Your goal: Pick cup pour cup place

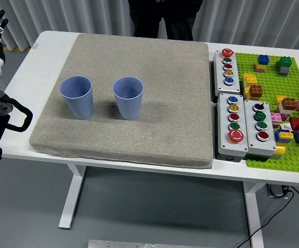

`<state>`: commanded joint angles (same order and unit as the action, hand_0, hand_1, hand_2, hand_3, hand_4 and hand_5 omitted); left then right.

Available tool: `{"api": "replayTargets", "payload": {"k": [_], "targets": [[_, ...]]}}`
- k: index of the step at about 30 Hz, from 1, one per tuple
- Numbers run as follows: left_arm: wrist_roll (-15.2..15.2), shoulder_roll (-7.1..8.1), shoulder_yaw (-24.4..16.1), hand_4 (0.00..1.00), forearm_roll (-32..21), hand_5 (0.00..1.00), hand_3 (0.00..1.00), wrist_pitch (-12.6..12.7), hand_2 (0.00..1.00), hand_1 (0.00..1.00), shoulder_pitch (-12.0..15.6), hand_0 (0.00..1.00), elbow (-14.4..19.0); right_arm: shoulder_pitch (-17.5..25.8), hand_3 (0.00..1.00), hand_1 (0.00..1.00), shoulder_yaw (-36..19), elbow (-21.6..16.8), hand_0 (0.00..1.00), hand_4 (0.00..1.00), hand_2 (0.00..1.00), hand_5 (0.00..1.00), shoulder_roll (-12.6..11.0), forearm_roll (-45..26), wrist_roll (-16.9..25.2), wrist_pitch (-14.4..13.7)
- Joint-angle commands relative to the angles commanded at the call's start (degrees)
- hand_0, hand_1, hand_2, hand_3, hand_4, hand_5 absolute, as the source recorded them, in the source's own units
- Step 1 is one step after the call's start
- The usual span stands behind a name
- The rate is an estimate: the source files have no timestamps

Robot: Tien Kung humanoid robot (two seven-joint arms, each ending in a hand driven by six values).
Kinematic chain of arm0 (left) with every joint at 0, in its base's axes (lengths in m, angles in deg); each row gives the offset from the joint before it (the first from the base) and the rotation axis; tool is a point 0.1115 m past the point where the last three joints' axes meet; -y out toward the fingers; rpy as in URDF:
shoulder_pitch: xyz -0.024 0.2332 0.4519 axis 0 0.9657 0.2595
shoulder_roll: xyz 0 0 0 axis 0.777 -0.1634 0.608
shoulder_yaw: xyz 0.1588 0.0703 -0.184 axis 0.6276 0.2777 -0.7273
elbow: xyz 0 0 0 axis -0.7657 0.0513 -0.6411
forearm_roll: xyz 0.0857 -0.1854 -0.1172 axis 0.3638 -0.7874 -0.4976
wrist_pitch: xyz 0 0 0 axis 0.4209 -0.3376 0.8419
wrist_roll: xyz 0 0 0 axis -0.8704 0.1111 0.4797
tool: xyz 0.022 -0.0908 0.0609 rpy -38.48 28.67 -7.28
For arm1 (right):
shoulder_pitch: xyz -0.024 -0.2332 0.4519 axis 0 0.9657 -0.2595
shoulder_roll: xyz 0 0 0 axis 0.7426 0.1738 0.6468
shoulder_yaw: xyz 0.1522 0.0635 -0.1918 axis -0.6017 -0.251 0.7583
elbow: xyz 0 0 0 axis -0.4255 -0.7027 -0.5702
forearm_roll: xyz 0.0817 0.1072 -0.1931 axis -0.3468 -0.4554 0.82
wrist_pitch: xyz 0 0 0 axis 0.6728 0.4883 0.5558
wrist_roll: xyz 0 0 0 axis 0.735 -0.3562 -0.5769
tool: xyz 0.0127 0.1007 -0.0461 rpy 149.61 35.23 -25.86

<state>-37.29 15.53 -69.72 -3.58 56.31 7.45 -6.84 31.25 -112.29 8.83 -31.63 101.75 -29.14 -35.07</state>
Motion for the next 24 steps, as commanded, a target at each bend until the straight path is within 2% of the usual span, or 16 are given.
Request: {"api": "replayTargets", "payload": {"k": [24], "targets": [[0.33, -0.63, -0.96, 0.858, 1.48, 0.998, 0.892, 0.76, 0.854, 0.768, 0.17, 0.785, 0.08, -0.52, 0.589, 0.659, 0.81, 0.00, 0.689, 0.002, 0.582, 0.041, -0.01, -1.47, 0.23, -0.30]]}}
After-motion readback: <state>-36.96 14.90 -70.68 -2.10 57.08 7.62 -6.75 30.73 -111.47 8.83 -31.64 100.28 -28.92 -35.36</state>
